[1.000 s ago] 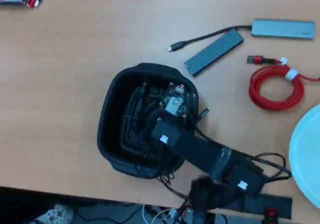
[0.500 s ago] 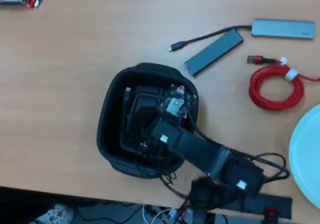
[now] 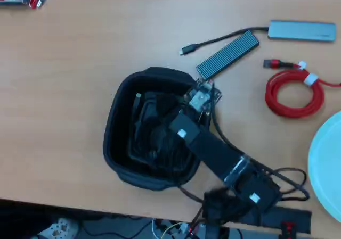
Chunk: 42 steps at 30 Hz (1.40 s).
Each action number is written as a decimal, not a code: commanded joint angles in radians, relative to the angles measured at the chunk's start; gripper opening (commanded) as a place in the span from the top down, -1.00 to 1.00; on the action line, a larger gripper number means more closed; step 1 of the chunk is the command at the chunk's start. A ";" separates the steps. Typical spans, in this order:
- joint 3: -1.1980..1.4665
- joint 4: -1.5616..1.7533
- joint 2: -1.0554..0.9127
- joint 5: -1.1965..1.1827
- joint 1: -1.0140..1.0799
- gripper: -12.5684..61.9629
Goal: Put a black charging cable in a black bowl and put a red charging cable in a green bowl
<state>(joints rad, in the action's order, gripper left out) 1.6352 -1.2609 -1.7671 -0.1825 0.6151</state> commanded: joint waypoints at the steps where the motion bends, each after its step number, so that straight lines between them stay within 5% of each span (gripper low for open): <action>1: -0.104 -0.008 -0.017 -0.021 0.069 -0.75; 23: 0.012 -0.017 -0.008 -0.023 0.939 -0.75; 32: 0.061 -0.015 0.005 -0.026 1.175 -0.75; 42: 0.052 -0.017 0.290 -0.029 1.227 -0.74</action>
<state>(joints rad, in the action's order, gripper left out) 1.7441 -1.2763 -1.4834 -0.2010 1.8454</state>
